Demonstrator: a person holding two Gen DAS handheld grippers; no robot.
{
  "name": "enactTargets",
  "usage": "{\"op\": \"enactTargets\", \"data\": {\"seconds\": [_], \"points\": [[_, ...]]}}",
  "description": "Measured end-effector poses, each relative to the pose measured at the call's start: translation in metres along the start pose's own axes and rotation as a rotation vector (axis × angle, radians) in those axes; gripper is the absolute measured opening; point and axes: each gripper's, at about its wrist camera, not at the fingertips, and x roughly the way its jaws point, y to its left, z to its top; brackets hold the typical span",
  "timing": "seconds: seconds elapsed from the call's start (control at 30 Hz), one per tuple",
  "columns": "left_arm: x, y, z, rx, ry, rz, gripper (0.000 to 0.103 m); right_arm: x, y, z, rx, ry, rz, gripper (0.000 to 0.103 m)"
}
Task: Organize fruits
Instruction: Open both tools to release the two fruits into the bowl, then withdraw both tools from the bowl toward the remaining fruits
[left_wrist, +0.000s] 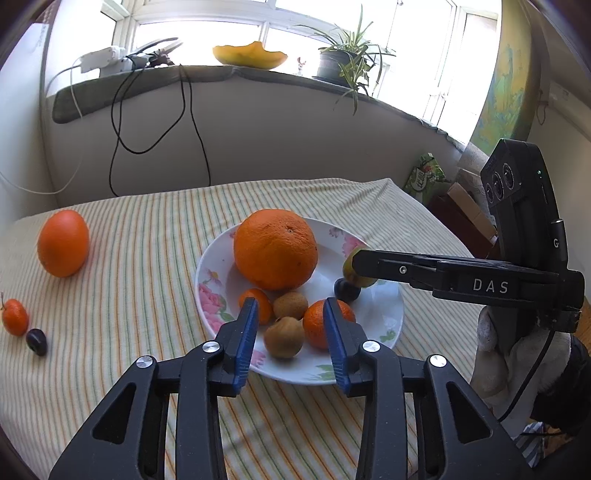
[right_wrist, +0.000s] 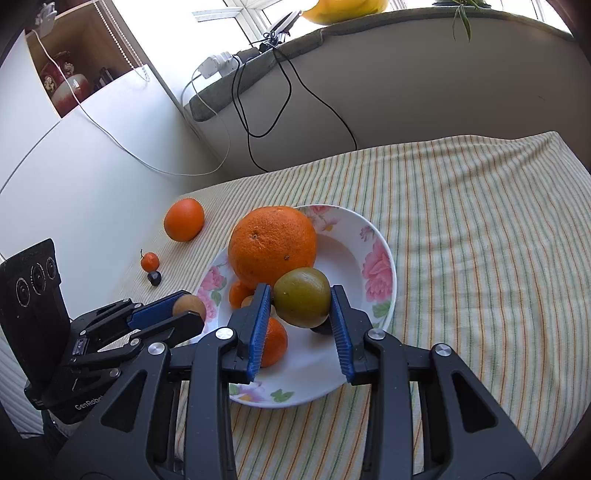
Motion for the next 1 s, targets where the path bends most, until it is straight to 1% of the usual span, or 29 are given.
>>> {"op": "enactTargets", "data": {"seconds": [0.03, 0.07, 0.1, 0.13, 0.2, 0.3, 0.4, 0.43, 0.47, 0.5, 0.67, 0.73, 0.77, 0.8, 1.0], "points": [[0.0, 0.0, 0.001, 0.0, 0.001, 0.001, 0.036, 0.0, 0.0, 0.0, -0.001, -0.002, 0.0, 0.044], [-0.001, 0.0, 0.001, 0.001, 0.001, 0.003, 0.037, -0.001, 0.001, 0.0, -0.002, -0.006, -0.003, 0.055], [-0.001, 0.0, 0.001, 0.004, 0.0, 0.007, 0.039, -0.003, 0.001, 0.0, -0.003, -0.013, -0.008, 0.063], [-0.001, 0.0, 0.0, 0.005, 0.0, 0.011, 0.043, -0.004, 0.002, 0.0, -0.004, -0.022, -0.01, 0.065], [-0.002, 0.0, 0.0, 0.003, -0.001, 0.011, 0.045, -0.007, 0.003, 0.002, -0.004, -0.033, -0.014, 0.07], [-0.002, 0.0, -0.001, 0.002, -0.002, 0.015, 0.048, -0.009, 0.006, 0.002, -0.016, -0.037, -0.022, 0.075], [-0.003, 0.001, -0.001, 0.002, -0.004, 0.02, 0.055, -0.01, 0.009, 0.003, -0.027, -0.041, -0.027, 0.076], [-0.004, 0.001, -0.001, 0.003, -0.004, 0.024, 0.062, -0.01, 0.009, 0.003, -0.029, -0.041, -0.029, 0.079], [-0.004, 0.001, -0.002, 0.005, -0.004, 0.029, 0.069, -0.01, 0.01, 0.003, -0.031, -0.042, -0.03, 0.085], [-0.005, 0.001, -0.002, 0.006, -0.008, 0.036, 0.07, -0.011, 0.011, 0.003, -0.033, -0.046, -0.031, 0.087], [-0.007, 0.006, -0.002, -0.004, -0.014, 0.053, 0.071, -0.013, 0.014, 0.005, -0.05, -0.056, -0.042, 0.087], [-0.008, 0.007, -0.002, -0.005, -0.013, 0.058, 0.071, -0.013, 0.016, 0.006, -0.056, -0.054, -0.043, 0.091], [-0.008, 0.008, -0.002, -0.006, -0.013, 0.062, 0.071, -0.013, 0.016, 0.007, -0.057, -0.056, -0.045, 0.095], [-0.009, 0.01, -0.003, -0.009, -0.013, 0.067, 0.071, -0.013, 0.017, 0.007, -0.058, -0.059, -0.047, 0.096], [-0.015, 0.018, -0.003, -0.025, -0.019, 0.089, 0.072, -0.013, 0.029, 0.009, -0.103, -0.079, -0.062, 0.096]]}}
